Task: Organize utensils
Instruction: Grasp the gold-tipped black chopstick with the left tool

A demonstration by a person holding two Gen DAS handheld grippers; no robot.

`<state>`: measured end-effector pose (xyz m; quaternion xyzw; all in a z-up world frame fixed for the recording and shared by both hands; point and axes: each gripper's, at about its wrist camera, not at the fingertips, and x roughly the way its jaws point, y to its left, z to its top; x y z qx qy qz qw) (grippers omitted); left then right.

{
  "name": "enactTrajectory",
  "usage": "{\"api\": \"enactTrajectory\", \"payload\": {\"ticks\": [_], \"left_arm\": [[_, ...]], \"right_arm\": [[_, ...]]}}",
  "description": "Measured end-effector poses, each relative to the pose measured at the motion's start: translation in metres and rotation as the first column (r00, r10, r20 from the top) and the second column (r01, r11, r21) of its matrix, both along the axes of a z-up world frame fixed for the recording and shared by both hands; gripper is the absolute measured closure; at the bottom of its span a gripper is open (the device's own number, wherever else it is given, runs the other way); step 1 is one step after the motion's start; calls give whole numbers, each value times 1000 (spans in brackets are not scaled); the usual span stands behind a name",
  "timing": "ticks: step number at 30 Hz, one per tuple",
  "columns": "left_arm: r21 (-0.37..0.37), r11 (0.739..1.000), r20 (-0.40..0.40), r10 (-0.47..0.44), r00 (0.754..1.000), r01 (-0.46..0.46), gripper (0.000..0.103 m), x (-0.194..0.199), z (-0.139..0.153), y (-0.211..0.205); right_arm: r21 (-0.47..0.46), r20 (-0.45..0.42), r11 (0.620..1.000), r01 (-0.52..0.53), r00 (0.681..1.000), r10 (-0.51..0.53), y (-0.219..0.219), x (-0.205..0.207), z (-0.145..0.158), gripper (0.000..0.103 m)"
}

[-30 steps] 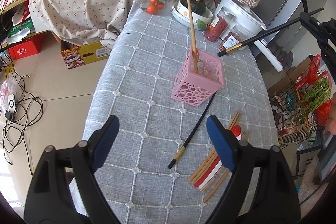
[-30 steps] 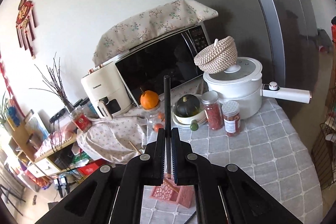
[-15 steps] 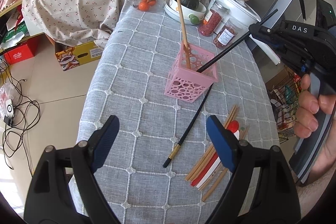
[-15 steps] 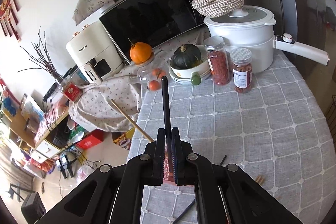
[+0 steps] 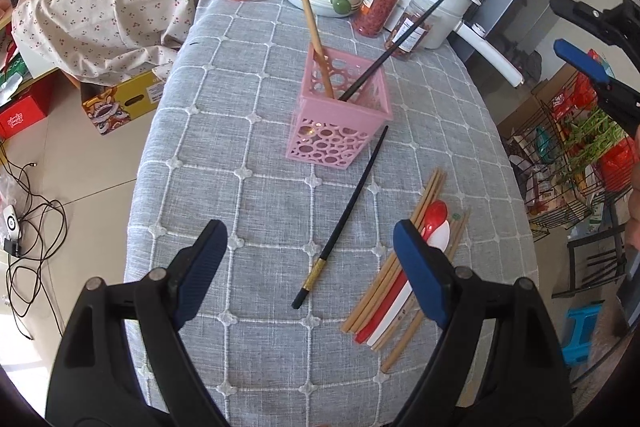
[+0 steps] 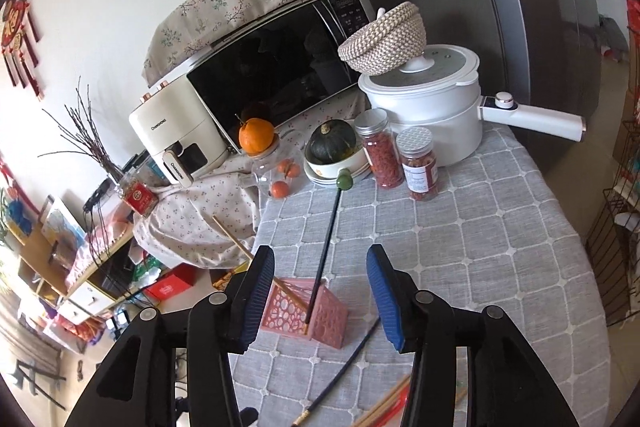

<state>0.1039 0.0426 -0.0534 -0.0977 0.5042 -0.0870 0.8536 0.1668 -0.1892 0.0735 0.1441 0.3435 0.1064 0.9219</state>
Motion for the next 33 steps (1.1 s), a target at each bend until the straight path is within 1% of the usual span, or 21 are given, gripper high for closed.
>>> {"api": "enactTrajectory", "payload": {"ticks": [1, 4, 8, 11, 13, 16, 17, 18, 19, 21, 23, 25, 26, 27, 28, 29, 31, 33], "left_arm": [[3, 1000, -2, -7, 1000, 7, 18, 0, -1, -2], [33, 999, -16, -9, 1000, 10, 18, 4, -6, -7], [50, 999, -47, -9, 999, 11, 18, 12, -21, -12], [65, 998, -56, -18, 998, 21, 18, 20, -31, -19], [61, 997, -51, -40, 998, 43, 18, 24, -36, -26], [46, 994, -17, -95, 995, 96, 19, 30, -41, -38], [43, 992, -2, -116, 993, 116, 23, 32, -43, -43], [41, 990, 12, -136, 991, 136, 30, 35, -45, -48], [39, 987, 17, -158, 987, 157, 34, 38, -49, -52], [37, 981, 11, -192, 981, 191, 48, 45, -58, -59], [39, 976, 2, -213, 977, 212, 54, 50, -68, -66], [48, 976, -7, -214, 977, 214, 60, 55, -76, -70], [48, 976, -19, -210, 978, 211, 65, 57, -80, -71], [41, 977, -34, -208, 978, 209, 74, 59, -83, -72], [33, 977, -50, -210, 976, 211, 79, 60, -86, -73], [41, 976, -64, -213, 975, 216, 90, 60, -88, -75], [65, 969, -83, -232, 969, 238, 92, 57, -87, -80], [80, 964, -129, -242, 962, 253, 93, 54, -85, -82]], "right_arm": [[-13, 1, 1000, 7, 1000, -7, -6, -6, 1, 46], [-42, -20, 999, 31, 999, -32, -20, -23, -4, 38], [-74, -100, 996, 53, 993, -60, -37, -39, -28, 35], [-76, -167, 994, 76, 982, -88, -51, -47, -51, 34], [-72, -212, 992, 99, 971, -112, -61, -50, -68, 32], [-78, -276, 988, 130, 950, -147, -74, -51, -94, 32], [-86, -296, 987, 137, 942, -157, -76, -49, -101, 32], [-93, -316, 986, 140, 935, -162, -80, -49, -109, 32], [-98, -334, 985, 139, 928, -165, -83, -48, -116, 32], [-113, -357, 985, 134, 919, -166, -86, -47, -128, 32], [-130, -372, 984, 124, 914, -164, -89, -46, -136, 32], [-135, -392, 984, 116, 906, -160, -91, -45, -144, 32], [-134, -403, 985, 112, 902, -158, -92, -44, -147, 32], [-135, -414, 985, 110, 897, -156, -93, -43, -151, 32], [-139, -424, 985, 107, 892, -156, -94, -43, -155, 32], [-144, -433, 984, 104, 888, -157, -95, -42, -158, 32], [-157, -444, 983, 99, 881, -160, -97, -42, -163, 32], [-166, -458, 981, 100, 873, -167, -101, -42, -168, 32]]}}
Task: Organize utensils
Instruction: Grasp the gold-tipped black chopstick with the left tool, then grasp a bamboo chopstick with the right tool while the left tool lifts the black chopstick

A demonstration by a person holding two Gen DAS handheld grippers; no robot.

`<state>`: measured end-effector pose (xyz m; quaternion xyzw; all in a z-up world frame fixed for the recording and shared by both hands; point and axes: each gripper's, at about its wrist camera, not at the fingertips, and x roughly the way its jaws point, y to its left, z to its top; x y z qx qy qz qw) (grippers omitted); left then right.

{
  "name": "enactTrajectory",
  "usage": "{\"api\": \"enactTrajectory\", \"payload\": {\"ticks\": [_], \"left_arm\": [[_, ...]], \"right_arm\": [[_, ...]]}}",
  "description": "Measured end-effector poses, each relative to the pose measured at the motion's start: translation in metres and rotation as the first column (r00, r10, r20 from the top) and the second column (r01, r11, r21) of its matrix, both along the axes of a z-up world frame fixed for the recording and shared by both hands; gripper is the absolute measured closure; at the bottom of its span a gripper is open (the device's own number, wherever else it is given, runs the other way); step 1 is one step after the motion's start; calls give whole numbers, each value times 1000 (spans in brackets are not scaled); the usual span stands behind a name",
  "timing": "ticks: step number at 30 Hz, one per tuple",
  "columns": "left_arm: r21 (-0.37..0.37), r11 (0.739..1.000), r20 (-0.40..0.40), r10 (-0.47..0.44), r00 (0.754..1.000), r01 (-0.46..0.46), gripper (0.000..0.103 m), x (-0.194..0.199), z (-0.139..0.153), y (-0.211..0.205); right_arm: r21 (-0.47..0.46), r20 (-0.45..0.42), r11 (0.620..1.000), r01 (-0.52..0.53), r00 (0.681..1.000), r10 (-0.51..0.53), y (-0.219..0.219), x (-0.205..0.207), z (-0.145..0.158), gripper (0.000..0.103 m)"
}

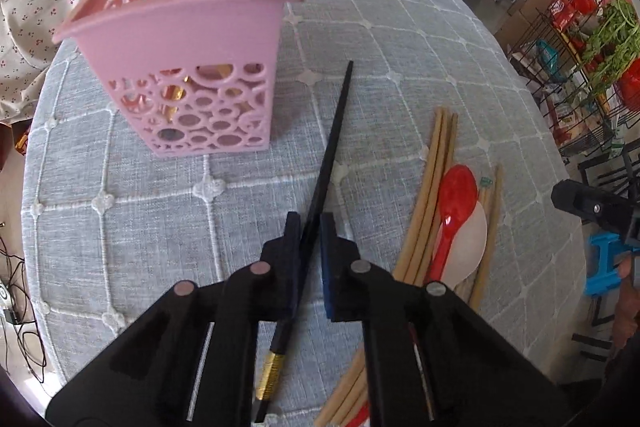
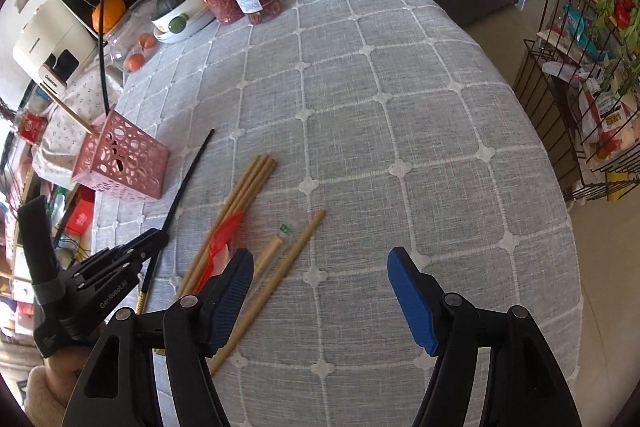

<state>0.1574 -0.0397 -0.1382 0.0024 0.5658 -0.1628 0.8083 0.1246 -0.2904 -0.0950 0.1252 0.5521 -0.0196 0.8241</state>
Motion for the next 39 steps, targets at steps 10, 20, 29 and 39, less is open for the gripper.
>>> {"api": "enactTrajectory", "payload": {"ticks": [10, 20, 29, 39], "left_arm": [[27, 991, -221, -123, 967, 132, 95, -38, 2, 8], [-31, 998, -57, -48, 997, 46, 76, -4, -3, -10], [44, 999, 13, 19, 1000, -19, 95, 4, -4, -28], [-3, 998, 26, 55, 998, -55, 97, -11, 25, 6]], "right_arm": [[16, -61, 1000, 23, 998, -22, -8, 3, -16, 32], [6, -89, 1000, 11, 996, -10, 2, 6, -26, 32], [-65, -124, 998, -9, 992, 1, 20, 9, -42, 31], [-213, -133, 976, -54, 991, 26, 51, 17, -47, 40]]}}
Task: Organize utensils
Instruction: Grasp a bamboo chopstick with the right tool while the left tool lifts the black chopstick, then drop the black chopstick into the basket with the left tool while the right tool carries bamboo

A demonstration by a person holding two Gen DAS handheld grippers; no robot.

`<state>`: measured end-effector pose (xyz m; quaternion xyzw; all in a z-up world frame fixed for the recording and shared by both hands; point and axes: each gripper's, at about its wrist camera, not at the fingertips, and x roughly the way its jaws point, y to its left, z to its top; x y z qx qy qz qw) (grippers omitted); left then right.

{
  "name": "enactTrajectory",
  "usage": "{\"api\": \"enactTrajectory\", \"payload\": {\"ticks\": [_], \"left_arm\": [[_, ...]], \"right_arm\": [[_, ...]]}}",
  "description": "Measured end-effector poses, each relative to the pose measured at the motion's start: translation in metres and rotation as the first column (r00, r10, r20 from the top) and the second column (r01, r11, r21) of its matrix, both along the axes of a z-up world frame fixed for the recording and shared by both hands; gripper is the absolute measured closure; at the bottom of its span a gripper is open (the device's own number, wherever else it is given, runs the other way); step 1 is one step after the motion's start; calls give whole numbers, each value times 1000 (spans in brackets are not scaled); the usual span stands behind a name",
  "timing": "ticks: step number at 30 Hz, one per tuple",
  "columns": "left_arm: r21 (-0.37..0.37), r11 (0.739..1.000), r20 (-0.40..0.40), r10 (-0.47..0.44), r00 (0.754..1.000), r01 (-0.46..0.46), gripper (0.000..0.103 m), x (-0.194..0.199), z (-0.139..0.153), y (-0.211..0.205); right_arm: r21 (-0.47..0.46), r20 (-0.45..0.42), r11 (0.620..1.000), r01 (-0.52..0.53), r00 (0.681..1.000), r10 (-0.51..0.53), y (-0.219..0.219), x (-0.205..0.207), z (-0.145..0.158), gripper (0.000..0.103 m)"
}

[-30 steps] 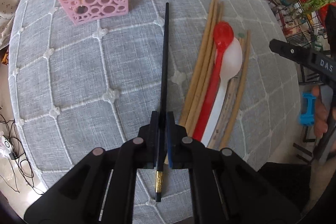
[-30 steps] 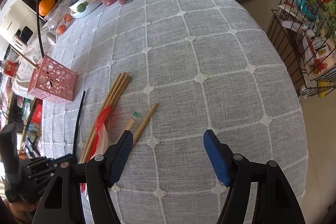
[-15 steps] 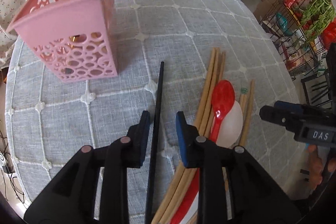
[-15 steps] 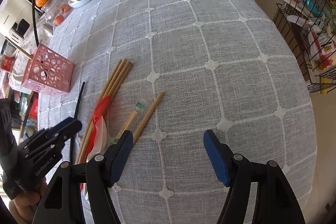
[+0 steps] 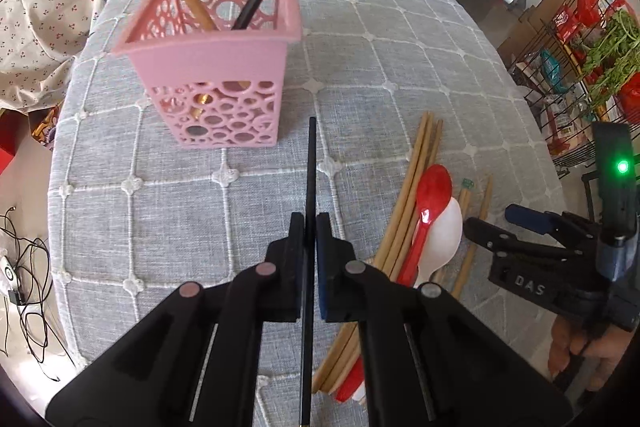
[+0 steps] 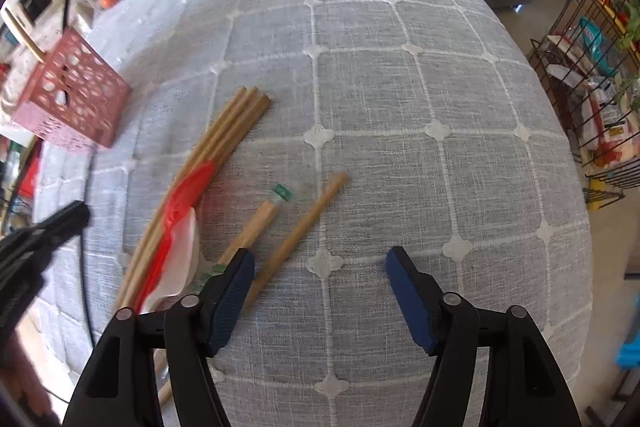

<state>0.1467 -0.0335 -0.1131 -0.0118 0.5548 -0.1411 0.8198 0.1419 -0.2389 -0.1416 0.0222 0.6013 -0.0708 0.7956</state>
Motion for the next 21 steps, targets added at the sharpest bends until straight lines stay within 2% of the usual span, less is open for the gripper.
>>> {"api": "enactTrajectory", "payload": {"ticks": [2, 5, 6, 10, 15, 21], "left_arm": [[-14, 1000, 14, 2, 1000, -2, 97, -4, 9, 7], [-32, 999, 34, 7, 999, -6, 97, -11, 18, 15], [-39, 999, 38, 9, 999, -8, 97, -13, 21, 19], [-73, 997, 48, 32, 998, -28, 97, -17, 29, 32], [-104, 993, 78, 59, 995, -50, 97, -23, 42, 45], [-130, 989, 144, 90, 985, -71, 97, -32, 64, 65]], "right_arm": [[-14, -3, 1000, -4, 1000, 4, 5, -1, -1, 45], [-4, -11, 1000, -9, 1000, 9, 5, -1, 2, 65], [0, -12, 1000, -11, 1000, 11, 4, -2, 3, 75], [58, 0, 998, 7, 1000, -7, -7, -4, 6, 97], [181, 34, 983, 33, 999, -40, -31, -3, 10, 97], [244, 119, 969, 22, 992, -52, -38, -8, 35, 97]]}}
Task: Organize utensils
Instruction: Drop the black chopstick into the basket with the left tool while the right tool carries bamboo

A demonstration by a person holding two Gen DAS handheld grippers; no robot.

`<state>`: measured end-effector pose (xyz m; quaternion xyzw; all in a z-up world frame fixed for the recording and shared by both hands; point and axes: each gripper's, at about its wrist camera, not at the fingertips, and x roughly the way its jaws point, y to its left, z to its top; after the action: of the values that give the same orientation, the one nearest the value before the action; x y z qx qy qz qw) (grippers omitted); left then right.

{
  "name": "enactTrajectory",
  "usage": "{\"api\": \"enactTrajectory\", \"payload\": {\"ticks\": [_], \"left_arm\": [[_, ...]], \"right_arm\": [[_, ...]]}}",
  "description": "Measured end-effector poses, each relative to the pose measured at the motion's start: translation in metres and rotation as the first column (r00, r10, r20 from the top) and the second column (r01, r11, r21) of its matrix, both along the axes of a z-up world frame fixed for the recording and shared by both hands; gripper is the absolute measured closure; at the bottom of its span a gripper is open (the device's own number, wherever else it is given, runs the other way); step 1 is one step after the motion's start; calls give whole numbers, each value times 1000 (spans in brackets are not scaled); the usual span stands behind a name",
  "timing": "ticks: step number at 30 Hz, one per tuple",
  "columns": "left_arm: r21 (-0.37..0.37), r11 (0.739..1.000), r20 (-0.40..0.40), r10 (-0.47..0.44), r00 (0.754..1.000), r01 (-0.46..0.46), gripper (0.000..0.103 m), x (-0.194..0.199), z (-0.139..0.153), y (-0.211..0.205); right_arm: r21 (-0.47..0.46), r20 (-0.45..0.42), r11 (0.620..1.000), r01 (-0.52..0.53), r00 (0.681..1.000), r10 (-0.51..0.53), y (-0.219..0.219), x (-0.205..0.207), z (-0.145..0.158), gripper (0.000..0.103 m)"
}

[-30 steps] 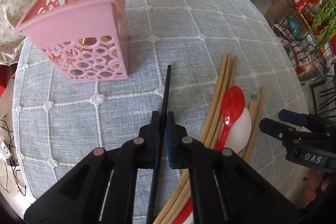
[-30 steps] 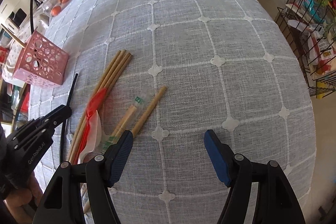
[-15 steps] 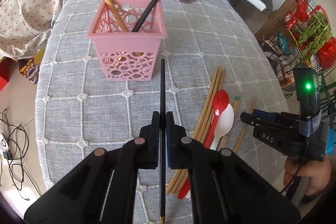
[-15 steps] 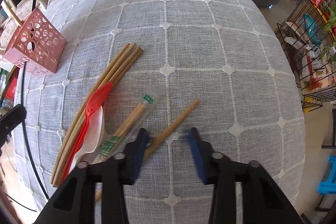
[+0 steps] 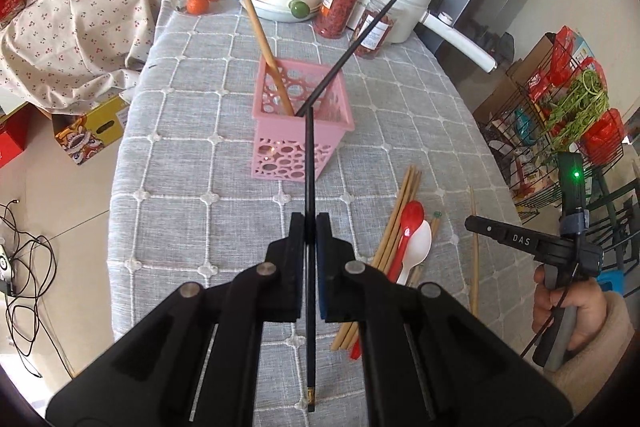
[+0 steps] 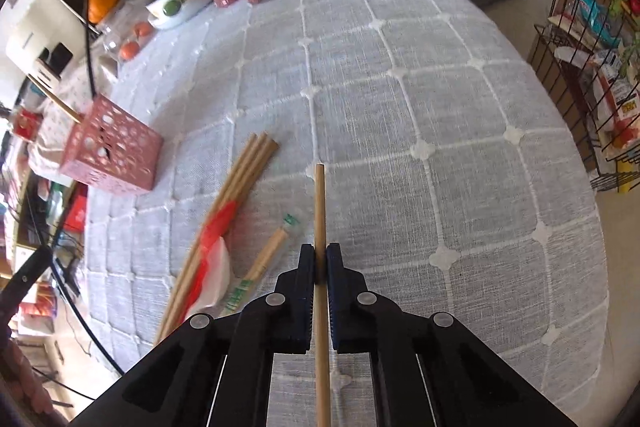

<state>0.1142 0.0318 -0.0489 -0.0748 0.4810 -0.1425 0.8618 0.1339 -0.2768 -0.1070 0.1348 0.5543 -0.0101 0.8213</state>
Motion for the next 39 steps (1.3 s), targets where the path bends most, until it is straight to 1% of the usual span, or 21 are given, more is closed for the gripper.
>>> {"api": "enactTrajectory", "payload": {"ticks": [3, 7, 10, 12, 14, 16, 20, 22, 24, 25, 26, 28, 30, 32, 35, 39], "left_arm": [[-12, 1000, 44, 13, 999, -12, 97, -5, 15, 8], [-51, 998, 119, 43, 992, -37, 97, -12, 38, 19], [-81, 995, 188, 73, 980, -58, 97, -17, 56, 25], [-115, 991, 235, 96, 967, -70, 97, -19, 68, 30], [-152, 985, 284, 124, 951, -83, 97, -23, 79, 34], [-187, 978, 341, 156, 927, -96, 97, -26, 91, 39], [-263, 956, 446, 238, 863, -129, 97, -29, 109, 49], [-294, 945, 479, 276, 834, -144, 97, -26, 114, 52], [-304, 939, 494, 302, 815, -164, 97, -20, 113, 53], [-302, 937, 495, 310, 812, -174, 97, -15, 111, 52], [-298, 937, 489, 312, 815, -180, 97, -9, 109, 51], [-286, 939, 464, 311, 829, -192, 97, 4, 104, 48], [-256, 945, 446, 304, 842, -205, 97, 15, 99, 44], [-214, 954, 423, 285, 860, -210, 97, 27, 95, 40], [-198, 958, 375, 272, 886, -210, 97, 40, 85, 35], [-176, 964, 348, 253, 903, -202, 97, 45, 71, 28]], "right_arm": [[15, 65, 1000, -19, 998, 18, 3, -5, 21, 97], [1, 163, 999, -45, 986, 44, 14, -15, 52, 97], [-3, 236, 998, -61, 970, 60, 19, -19, 77, 97], [-8, 286, 998, -66, 956, 65, 23, -24, 92, 97], [-10, 338, 998, -68, 939, 67, 27, -25, 107, 97], [-14, 393, 998, -64, 917, 64, 29, -27, 123, 97], [-18, 499, 999, -42, 865, 45, 33, -31, 152, 97], [2, 538, 1000, -28, 843, 23, 33, -32, 163, 97], [34, 556, 999, -27, 831, 3, 34, -31, 171, 97], [45, 562, 999, -29, 827, -2, 35, -30, 173, 97], [55, 566, 998, -28, 824, -8, 36, -27, 176, 97], [63, 571, 997, -34, 821, -8, 39, -20, 179, 97], [67, 571, 997, -38, 821, -7, 42, -14, 181, 97], [76, 573, 996, -42, 819, -9, 45, -7, 183, 97], [86, 586, 995, -43, 810, -15, 49, 3, 188, 97], [133, 597, 990, -42, 801, -46, 51, 13, 192, 97]]}}
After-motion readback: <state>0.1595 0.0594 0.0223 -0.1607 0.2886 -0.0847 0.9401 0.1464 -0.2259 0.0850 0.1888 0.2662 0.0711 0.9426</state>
